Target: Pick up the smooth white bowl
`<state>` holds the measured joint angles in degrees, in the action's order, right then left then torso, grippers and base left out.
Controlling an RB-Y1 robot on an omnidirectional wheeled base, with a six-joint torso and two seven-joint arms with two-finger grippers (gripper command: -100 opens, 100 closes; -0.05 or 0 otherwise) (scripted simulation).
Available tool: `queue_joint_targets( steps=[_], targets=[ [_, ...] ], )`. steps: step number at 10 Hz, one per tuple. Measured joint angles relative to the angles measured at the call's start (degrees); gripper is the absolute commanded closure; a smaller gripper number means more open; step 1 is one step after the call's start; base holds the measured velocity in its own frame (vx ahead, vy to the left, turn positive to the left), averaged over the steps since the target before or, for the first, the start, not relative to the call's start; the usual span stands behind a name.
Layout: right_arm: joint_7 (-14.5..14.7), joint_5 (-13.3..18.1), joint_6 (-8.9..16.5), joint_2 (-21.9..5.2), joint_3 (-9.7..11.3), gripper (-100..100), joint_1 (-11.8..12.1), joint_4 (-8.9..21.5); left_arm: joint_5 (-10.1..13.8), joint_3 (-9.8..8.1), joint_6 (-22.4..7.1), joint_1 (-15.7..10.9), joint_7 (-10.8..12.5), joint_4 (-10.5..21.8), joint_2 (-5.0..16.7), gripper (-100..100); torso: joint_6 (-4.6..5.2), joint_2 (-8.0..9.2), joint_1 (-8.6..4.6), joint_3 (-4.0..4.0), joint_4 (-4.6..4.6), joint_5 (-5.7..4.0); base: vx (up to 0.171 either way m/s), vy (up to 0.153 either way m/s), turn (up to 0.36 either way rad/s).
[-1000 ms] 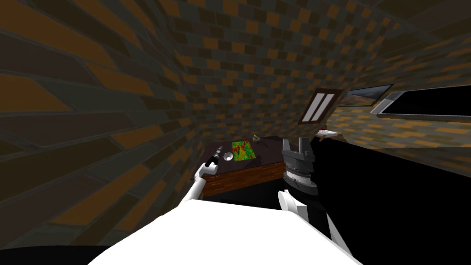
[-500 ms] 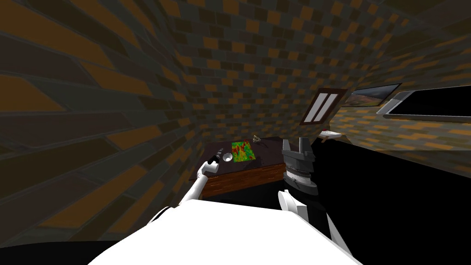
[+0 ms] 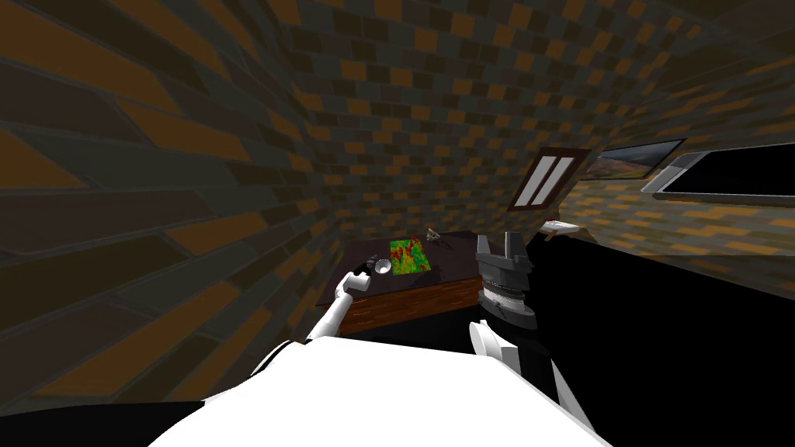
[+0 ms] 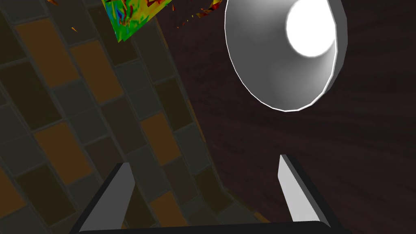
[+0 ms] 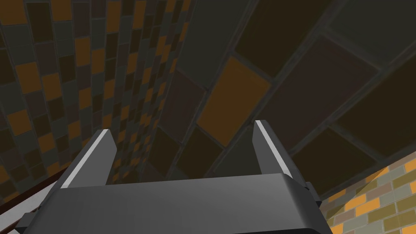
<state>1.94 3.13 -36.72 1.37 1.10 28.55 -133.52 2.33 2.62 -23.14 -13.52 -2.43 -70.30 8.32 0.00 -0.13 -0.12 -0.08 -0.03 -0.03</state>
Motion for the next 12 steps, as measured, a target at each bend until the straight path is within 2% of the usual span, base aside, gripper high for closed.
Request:
queue_joint_targets(
  steps=[4, 5, 8, 10, 12],
  targets=[
    [0.0, 0.0, 0.0, 0.0, 0.0, 0, 0.0, 0.0, -1.3, -0.30, -3.7, -2.8, 0.8, 5.7, -0.4, -100, 0.00, -0.02, 0.02, -0.01, -0.01, 0.00, 0.042, -0.036, 0.014],
    [0.0, 0.0, 0.0, 0.0, 0.0, 0, 0.0, 0.0, -1.8, -0.36, -5.6, -3.3, 1.2, 6.7, -0.6, -100, 0.00, -0.08, -0.06, -0.04, -0.01, -0.01, 0.046, -0.040, 0.006],
    [0.0, 0.0, 0.0, 0.0, 0.0, 0, 0.0, 0.0, -2.7, -0.68, -8.3, -5.6, 1.8, 11.8, -0.8, -100, 0.01, -0.10, -0.06, -0.05, -0.02, -0.02, 0.057, -0.047, 0.001],
    [0.0, 0.0, 0.0, 0.0, 0.0, 0, 0.0, 0.0, -3.4, -0.82, -11.4, -6.1, 2.2, 14.0, -0.8, -100, 0.00, -0.15, -0.08, -0.09, -0.04, -0.02, 0.059, -0.043, 0.000],
    [0.0, 0.0, 0.0, 0.0, 0.0, 0, 0.0, 0.0, -4.7, -1.07, -12.1, -6.9, 2.9, 16.5, -1.3, -100, 0.00, -0.04, 0.05, -0.03, -0.01, 0.00, 0.047, -0.020, -0.010]
  ],
)
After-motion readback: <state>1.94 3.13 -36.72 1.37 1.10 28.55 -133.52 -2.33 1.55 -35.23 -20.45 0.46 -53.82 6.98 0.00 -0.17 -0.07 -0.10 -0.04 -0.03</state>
